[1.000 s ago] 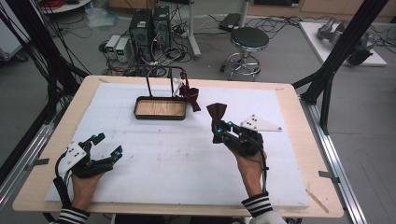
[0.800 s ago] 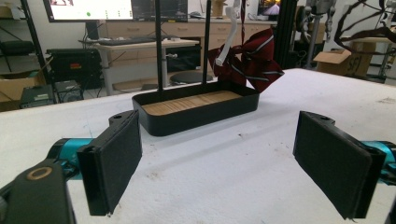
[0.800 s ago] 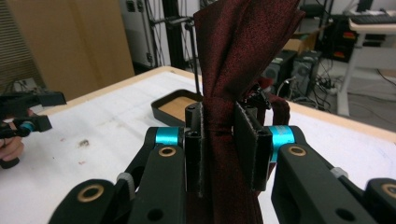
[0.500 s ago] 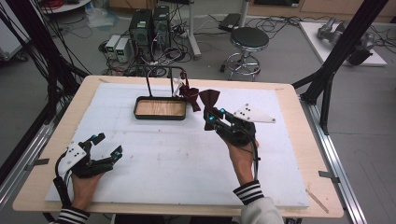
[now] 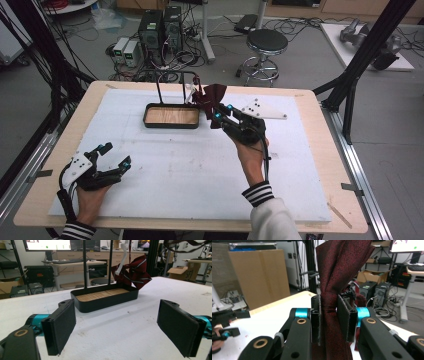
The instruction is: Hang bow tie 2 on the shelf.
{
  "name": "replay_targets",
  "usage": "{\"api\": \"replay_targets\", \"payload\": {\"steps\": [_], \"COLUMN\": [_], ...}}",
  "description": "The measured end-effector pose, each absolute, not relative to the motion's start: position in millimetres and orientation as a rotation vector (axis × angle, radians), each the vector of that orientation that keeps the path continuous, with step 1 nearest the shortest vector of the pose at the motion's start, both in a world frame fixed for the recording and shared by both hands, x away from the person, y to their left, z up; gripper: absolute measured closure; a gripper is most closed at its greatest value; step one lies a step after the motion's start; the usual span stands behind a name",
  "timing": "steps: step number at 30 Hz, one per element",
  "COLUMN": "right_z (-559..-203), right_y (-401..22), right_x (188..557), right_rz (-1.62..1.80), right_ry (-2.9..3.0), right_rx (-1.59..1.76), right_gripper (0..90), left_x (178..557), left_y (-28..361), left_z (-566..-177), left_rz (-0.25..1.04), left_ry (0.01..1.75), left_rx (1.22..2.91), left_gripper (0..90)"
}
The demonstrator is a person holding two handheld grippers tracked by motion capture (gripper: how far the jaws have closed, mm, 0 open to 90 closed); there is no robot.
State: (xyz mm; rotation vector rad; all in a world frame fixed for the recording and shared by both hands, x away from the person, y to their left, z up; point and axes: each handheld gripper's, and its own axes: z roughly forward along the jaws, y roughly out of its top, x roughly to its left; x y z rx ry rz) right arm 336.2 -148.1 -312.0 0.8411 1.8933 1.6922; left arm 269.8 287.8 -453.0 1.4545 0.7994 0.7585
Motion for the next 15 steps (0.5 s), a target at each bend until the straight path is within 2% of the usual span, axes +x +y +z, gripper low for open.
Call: {"api": "replay_targets", "payload": {"steps": [15], "right_z": [-296.9], "right_y": [-119.2], "right_x": [365.4], "right_rz": [1.758], "right_ry": [1.908], "right_rx": [0.798], "right_gripper": [74.2], "left_x": [270.2], "left_y": [288.1], "left_z": [-452.9], "left_rz": [0.748], "left_ry": [0.806], "left_rx": [1.452], "left_gripper": [15.8]}}
